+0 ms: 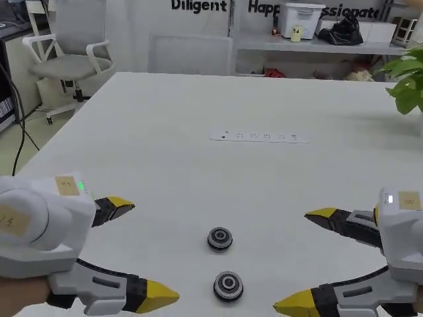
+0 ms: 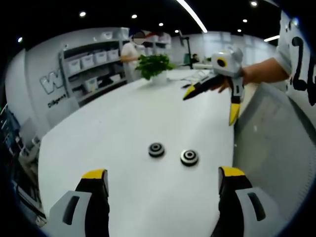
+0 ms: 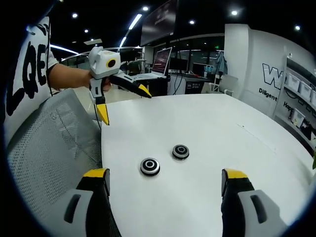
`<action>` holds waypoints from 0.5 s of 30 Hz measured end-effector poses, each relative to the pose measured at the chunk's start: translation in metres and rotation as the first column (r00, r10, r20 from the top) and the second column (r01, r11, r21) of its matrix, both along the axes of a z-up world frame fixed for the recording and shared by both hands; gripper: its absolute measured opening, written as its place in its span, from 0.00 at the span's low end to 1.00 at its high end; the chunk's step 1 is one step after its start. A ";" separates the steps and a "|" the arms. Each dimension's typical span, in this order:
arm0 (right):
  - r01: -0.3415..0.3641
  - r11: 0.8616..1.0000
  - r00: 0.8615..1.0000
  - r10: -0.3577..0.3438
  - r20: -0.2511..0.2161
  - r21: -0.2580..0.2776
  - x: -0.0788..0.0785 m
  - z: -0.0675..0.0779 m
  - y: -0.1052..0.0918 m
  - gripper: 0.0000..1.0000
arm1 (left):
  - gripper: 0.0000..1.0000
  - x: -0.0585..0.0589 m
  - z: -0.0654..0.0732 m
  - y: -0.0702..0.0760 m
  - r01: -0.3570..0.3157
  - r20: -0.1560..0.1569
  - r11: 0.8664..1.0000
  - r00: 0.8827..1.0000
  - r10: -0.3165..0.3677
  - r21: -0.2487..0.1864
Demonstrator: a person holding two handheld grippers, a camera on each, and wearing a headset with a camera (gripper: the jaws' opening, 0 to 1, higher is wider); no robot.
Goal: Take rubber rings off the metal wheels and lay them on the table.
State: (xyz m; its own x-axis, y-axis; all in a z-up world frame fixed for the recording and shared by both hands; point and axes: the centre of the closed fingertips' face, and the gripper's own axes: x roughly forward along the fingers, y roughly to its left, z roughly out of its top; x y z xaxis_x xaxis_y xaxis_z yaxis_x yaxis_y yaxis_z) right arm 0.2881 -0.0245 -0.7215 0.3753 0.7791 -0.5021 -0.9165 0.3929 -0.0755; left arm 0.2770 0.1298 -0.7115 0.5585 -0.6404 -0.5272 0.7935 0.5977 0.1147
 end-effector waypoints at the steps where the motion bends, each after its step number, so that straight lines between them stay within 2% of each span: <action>1: -0.005 1.000 1.000 0.005 -0.004 -0.001 0.000 -0.002 0.001 0.90 | 0.94 0.001 -0.001 0.000 0.002 -0.003 1.000 1.000 -0.002 0.002; 6: -0.025 1.000 1.000 0.025 -0.014 0.007 -0.002 -0.004 0.005 0.86 | 0.93 0.003 -0.003 -0.001 0.006 -0.001 1.000 1.000 -0.006 0.000; 11: -0.045 0.999 0.999 0.045 -0.023 -0.008 -0.002 -0.011 0.009 0.84 | 0.92 0.004 -0.008 -0.004 0.016 -0.023 1.000 1.000 -0.016 -0.011; 15: -0.065 0.998 0.997 0.064 -0.034 -0.008 -0.004 -0.014 0.014 0.82 | 0.90 0.005 -0.008 -0.008 0.031 -0.024 0.999 0.999 -0.031 -0.009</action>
